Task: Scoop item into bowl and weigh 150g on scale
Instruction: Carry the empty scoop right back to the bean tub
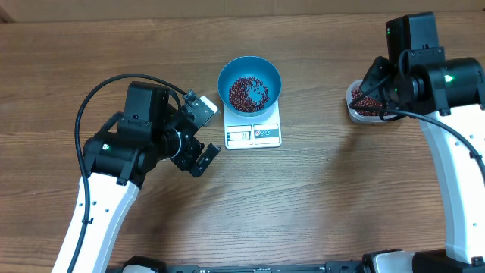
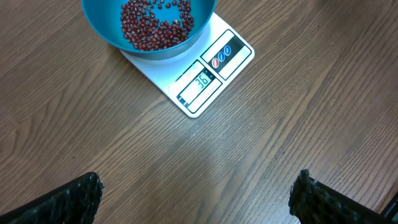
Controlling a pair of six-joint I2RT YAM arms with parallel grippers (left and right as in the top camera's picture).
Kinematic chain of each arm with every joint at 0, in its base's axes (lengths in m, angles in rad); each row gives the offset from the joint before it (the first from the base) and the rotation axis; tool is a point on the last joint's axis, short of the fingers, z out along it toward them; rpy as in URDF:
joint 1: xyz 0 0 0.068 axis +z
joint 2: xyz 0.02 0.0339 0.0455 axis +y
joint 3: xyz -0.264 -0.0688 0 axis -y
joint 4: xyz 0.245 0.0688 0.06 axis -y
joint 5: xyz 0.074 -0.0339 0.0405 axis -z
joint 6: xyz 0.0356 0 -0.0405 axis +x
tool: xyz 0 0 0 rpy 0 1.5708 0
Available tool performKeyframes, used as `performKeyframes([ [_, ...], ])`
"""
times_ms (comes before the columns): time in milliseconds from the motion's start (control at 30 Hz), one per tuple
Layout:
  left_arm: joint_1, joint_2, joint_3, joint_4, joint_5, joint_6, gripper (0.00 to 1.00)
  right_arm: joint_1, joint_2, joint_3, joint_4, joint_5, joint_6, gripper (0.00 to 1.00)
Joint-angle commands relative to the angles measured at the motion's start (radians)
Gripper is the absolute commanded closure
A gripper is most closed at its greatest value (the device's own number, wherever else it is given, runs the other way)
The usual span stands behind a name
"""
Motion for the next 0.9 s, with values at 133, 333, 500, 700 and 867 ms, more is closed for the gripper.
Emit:
performKeyframes([
  [133, 0.005, 0.003, 0.026, 0.001, 0.000, 0.001, 0.00, -0.001, -0.007, 0.013, 0.024, 0.116, -0.171, 0.96],
  [333, 0.005, 0.003, 0.026, 0.001, 0.000, 0.001, 0.00, -0.004, 0.005, 0.013, 0.035, 0.122, -0.424, 0.96],
  [500, 0.005, 0.003, 0.026, 0.001, 0.000, 0.001, 0.01, -0.004, 0.039, 0.013, 0.034, 0.123, -0.544, 0.96],
  [700, 0.005, 0.003, 0.026, 0.001, 0.000, 0.001, 0.00, -0.004, 0.095, 0.004, 0.030, 0.122, -0.668, 0.96],
  [867, 0.005, 0.003, 0.026, 0.001, 0.000, 0.001, 0.00, -0.016, 0.166, 0.003, 0.026, 0.122, -0.679, 0.96],
])
